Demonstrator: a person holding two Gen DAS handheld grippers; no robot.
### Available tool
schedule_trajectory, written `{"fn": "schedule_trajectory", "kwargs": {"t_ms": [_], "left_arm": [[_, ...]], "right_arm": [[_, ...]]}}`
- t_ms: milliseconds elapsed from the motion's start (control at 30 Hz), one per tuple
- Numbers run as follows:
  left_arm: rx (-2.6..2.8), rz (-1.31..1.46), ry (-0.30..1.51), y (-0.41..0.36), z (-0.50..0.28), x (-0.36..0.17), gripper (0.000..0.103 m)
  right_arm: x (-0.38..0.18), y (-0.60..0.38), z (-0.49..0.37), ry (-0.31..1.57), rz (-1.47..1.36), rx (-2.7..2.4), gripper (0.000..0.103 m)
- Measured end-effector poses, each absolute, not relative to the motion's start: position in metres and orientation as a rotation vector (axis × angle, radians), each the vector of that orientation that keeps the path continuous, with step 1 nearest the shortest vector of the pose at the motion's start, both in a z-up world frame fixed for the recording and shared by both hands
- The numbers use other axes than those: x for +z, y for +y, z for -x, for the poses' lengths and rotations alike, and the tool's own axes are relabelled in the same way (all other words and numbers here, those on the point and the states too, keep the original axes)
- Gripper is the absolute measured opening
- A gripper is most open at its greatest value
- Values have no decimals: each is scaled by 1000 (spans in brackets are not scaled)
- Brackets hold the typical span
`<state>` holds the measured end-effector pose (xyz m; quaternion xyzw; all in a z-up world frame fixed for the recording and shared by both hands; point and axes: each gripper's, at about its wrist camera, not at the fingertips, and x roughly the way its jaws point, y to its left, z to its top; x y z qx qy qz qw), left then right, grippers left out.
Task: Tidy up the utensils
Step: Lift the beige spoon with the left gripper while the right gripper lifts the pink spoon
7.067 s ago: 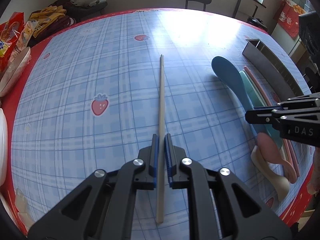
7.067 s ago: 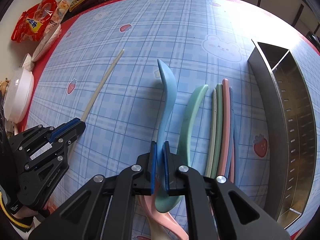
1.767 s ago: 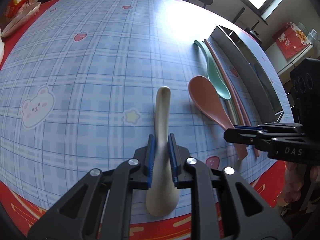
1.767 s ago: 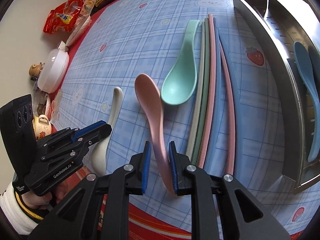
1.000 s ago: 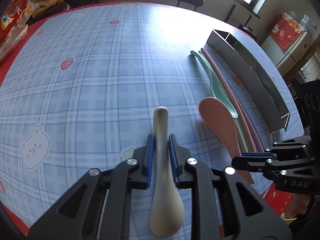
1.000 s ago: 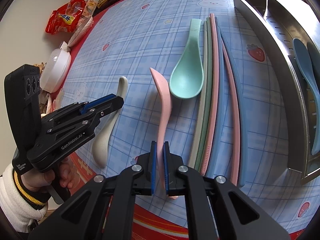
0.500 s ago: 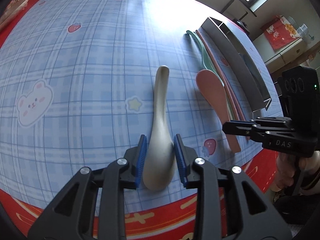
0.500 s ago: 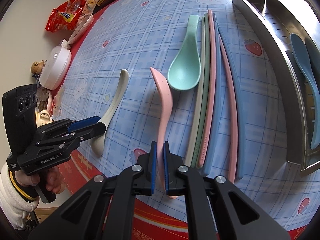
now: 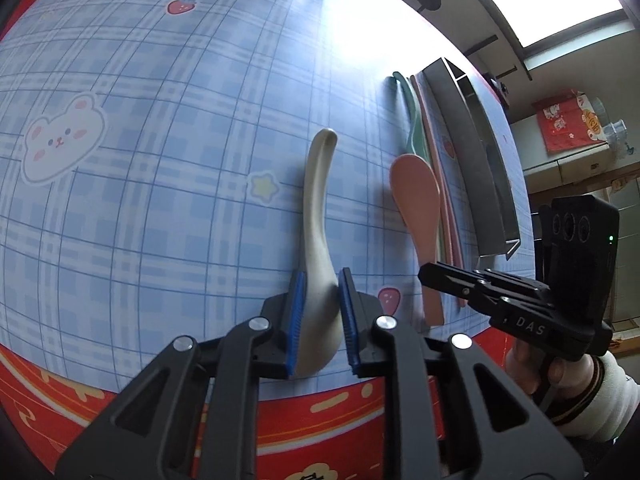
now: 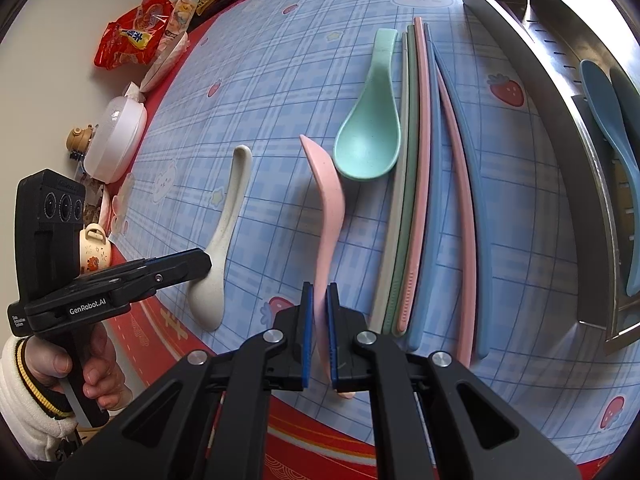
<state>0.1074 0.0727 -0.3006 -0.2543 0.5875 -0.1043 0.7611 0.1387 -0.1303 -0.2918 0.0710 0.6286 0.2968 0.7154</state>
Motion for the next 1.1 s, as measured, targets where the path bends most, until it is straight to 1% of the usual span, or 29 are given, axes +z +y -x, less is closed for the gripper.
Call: {"fn": "schedule_trajectory", "kwargs": {"t_ms": [67, 200, 600, 767, 967, 1100], "left_arm": [[-252, 555, 1278, 66, -107, -299, 17], [-294, 511, 1283, 49, -107, -298, 16], [-246, 210, 1269, 1, -118, -297, 18], [-181, 245, 1244, 11, -120, -298, 17], [-83, 478, 1215, 53, -109, -297, 16], [-51, 533, 1184, 66, -98, -288, 16]], "right_arm": [[-292, -130, -139, 1392, -159, 658, 7], [-292, -131, -139, 1391, -161, 659, 7], [-291, -128, -137, 1391, -150, 654, 7], [-293, -130, -138, 1395, -166, 658, 7], [-293, -131, -139, 1388, -147, 654, 7], [-288, -124, -135, 1382, -142, 679, 7]]}}
